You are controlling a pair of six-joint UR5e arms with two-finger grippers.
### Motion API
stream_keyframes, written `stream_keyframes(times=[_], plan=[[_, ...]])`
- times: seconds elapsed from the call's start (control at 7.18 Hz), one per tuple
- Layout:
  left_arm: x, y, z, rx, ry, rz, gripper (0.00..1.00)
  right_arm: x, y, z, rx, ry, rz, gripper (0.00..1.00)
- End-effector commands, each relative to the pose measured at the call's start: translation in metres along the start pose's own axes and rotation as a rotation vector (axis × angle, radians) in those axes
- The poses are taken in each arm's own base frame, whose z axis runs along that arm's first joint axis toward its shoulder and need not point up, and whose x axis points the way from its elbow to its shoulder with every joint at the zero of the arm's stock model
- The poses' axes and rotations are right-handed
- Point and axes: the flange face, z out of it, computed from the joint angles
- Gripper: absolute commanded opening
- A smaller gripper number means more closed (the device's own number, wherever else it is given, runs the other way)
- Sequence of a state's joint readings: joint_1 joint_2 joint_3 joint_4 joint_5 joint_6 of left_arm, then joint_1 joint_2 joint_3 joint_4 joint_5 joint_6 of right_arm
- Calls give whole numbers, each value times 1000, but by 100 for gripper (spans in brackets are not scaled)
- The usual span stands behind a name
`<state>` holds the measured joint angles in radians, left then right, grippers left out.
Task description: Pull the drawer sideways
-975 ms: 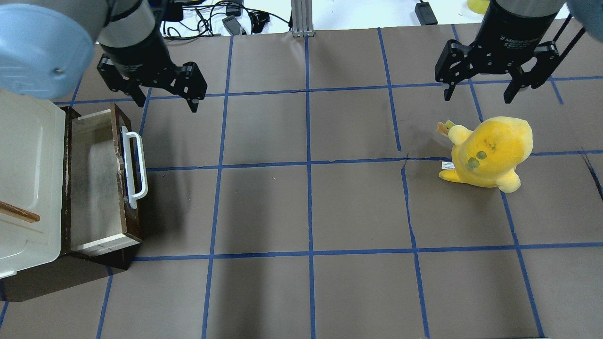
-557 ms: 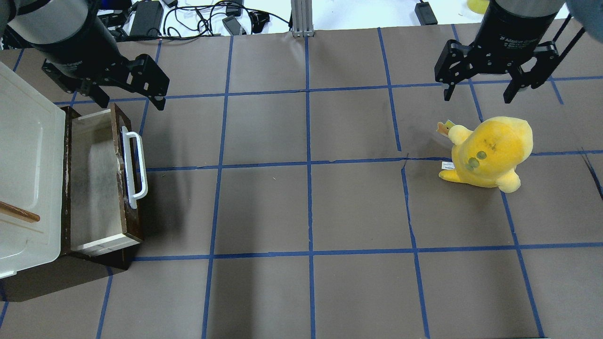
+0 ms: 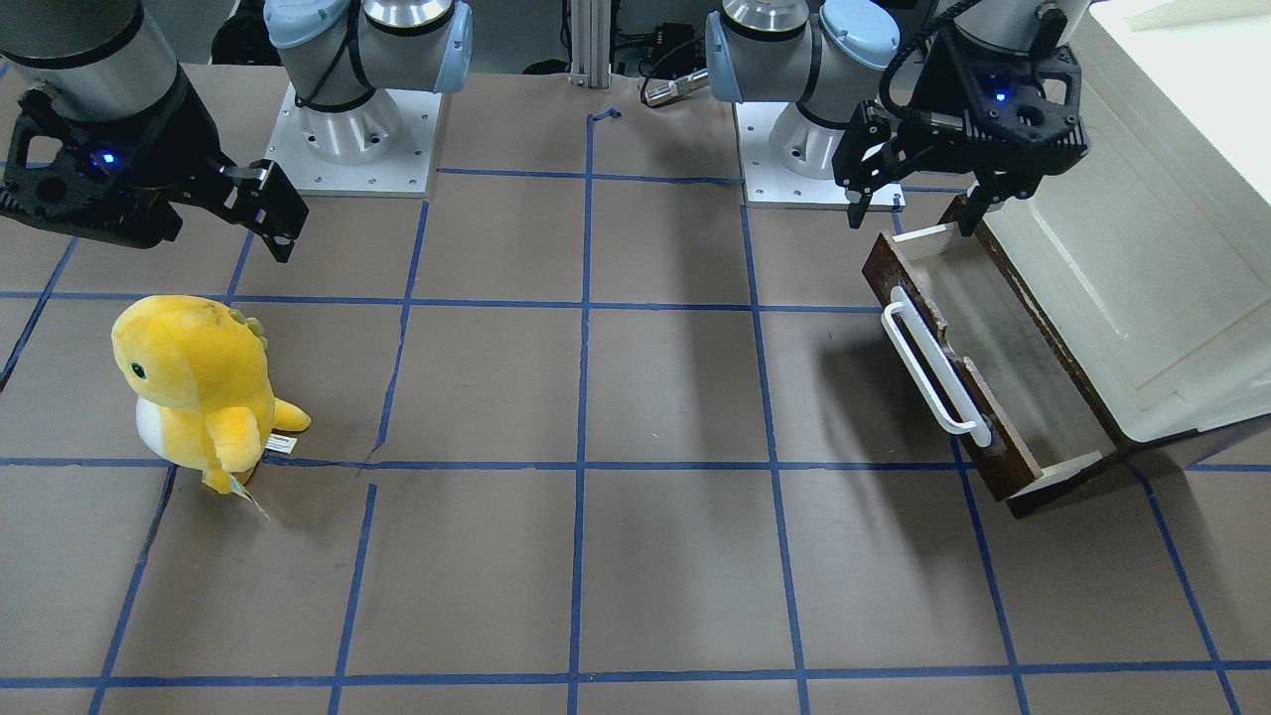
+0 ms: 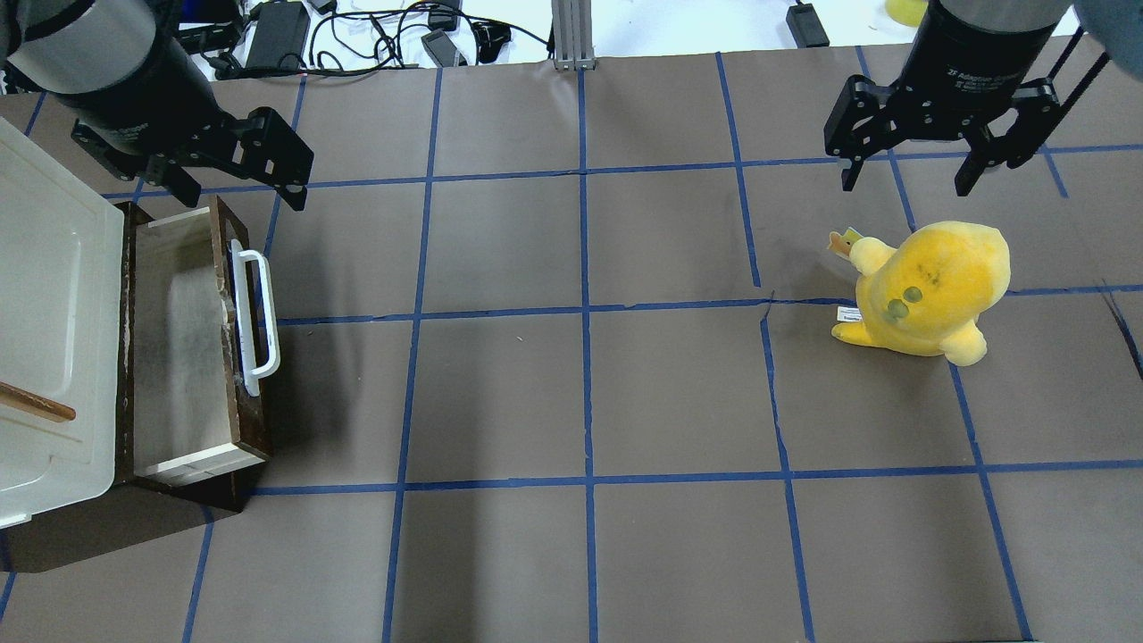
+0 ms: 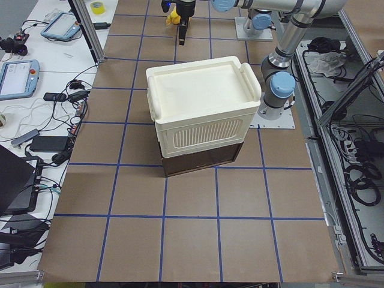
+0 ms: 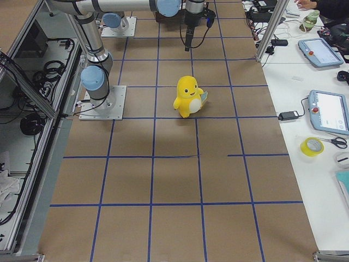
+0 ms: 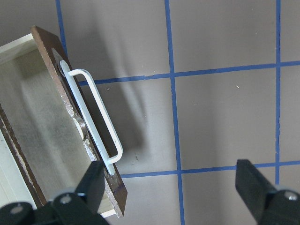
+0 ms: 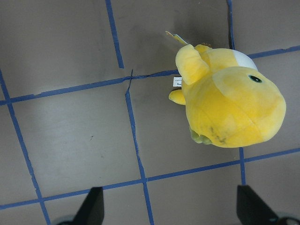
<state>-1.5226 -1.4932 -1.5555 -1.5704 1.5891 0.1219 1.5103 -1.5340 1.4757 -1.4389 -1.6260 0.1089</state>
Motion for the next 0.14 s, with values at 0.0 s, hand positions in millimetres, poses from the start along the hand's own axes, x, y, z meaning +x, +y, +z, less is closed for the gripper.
stream_keyframes(times=[0.0], plan=[[0,0,0,2,0,-2,98,0,0,0,0,0,-1,100]])
